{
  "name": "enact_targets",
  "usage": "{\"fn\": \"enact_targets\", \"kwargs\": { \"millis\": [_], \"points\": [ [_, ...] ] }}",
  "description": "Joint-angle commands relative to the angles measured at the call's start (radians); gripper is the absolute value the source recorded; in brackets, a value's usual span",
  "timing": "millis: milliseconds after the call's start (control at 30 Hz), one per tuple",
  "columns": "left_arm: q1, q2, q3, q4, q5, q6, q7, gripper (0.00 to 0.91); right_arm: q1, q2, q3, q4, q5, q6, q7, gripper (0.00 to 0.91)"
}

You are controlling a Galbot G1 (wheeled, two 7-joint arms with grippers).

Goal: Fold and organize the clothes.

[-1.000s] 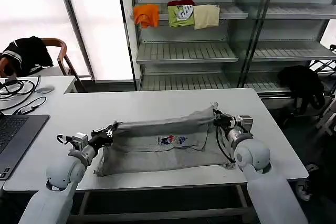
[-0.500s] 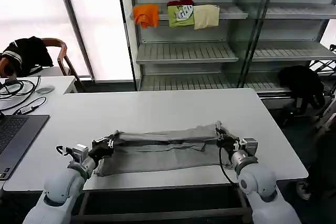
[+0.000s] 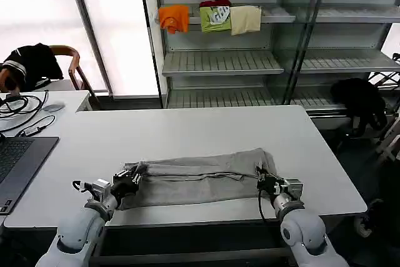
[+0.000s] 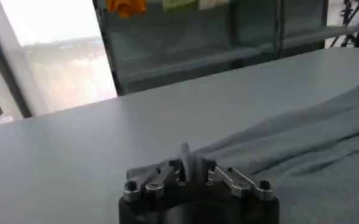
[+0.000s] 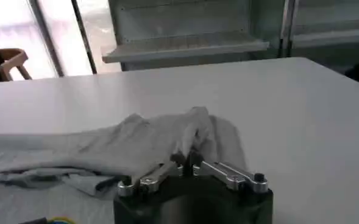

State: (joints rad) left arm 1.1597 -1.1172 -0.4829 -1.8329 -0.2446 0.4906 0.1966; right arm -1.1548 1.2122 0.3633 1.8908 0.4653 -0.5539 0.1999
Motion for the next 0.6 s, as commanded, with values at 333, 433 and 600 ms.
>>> {"fn": "enact_targets", "kwargs": {
  "millis": [333, 433, 600],
  "points": [
    [0.020, -0.013, -0.043, -0.115, -0.017, 0.037, -0.045, 0.907, -0.060, -0.032, 0.089, 0.192, 0.016, -0.015, 0.009, 0.907],
    [0.019, -0.049, -0.062, -0.118, -0.066, 0.049, -0.088, 0.907, -0.062, -0.041, 0.097, 0.229, 0.019, -0.018, 0.012, 0.907],
    [0.025, -0.098, -0.095, -0.095, -0.109, 0.057, -0.116, 0.907, -0.050, -0.072, 0.118, 0.251, 0.030, -0.019, 0.014, 0.907]
  ]
}}
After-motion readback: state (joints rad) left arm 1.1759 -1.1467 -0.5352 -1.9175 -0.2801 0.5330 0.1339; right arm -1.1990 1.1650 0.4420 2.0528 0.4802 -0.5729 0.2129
